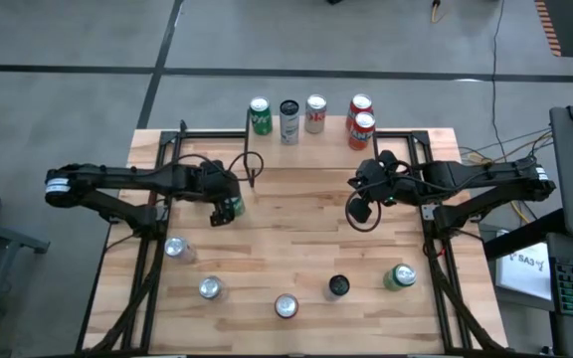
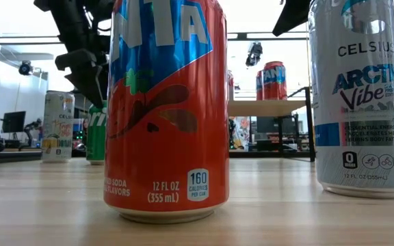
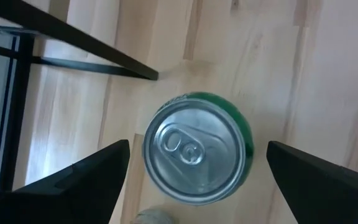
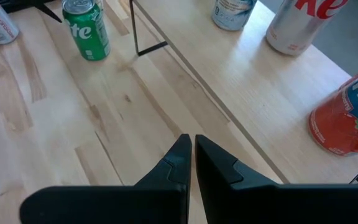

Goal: Place canned beverage on shelf
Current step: Put the top green soda can on the shelf aligned with the other green soda can

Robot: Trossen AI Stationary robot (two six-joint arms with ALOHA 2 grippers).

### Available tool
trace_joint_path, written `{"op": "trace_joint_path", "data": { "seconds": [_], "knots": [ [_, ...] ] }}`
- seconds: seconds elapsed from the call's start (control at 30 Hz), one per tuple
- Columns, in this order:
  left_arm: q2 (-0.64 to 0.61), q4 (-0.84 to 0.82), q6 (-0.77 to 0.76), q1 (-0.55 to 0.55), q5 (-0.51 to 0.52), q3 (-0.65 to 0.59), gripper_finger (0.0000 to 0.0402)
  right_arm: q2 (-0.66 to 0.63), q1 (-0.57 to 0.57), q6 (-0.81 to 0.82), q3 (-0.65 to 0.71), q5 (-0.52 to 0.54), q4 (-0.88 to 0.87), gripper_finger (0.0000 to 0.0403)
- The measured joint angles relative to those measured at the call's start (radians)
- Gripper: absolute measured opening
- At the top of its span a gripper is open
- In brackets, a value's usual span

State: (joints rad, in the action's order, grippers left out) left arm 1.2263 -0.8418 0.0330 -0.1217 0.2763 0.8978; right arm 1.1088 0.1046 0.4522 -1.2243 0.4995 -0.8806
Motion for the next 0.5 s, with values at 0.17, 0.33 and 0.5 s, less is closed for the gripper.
{"op": "trace_joint_path", "data": {
  "seconds": [0.17, 0.33, 0.5],
  "knots": [
    [0.0, 0.014, 0.0, 0.0, 0.0, -0.004, 0.0365, 0.0, 0.0, 0.0, 0.0, 0.0, 0.0, 0.0012],
    [0.018, 0.016, -0.004, 0.0, 0.0, -0.005, 0.0365, 0.0, 0.0, 0.0, 0.0, 0.0, 0.0, 0.0012],
    [0.055, 0.024, -0.004, 0.0, 0.0, -0.005, 0.0365, 0.0, 0.0, 0.0, 0.0, 0.0, 0.0, 0.0012]
  ]
}}
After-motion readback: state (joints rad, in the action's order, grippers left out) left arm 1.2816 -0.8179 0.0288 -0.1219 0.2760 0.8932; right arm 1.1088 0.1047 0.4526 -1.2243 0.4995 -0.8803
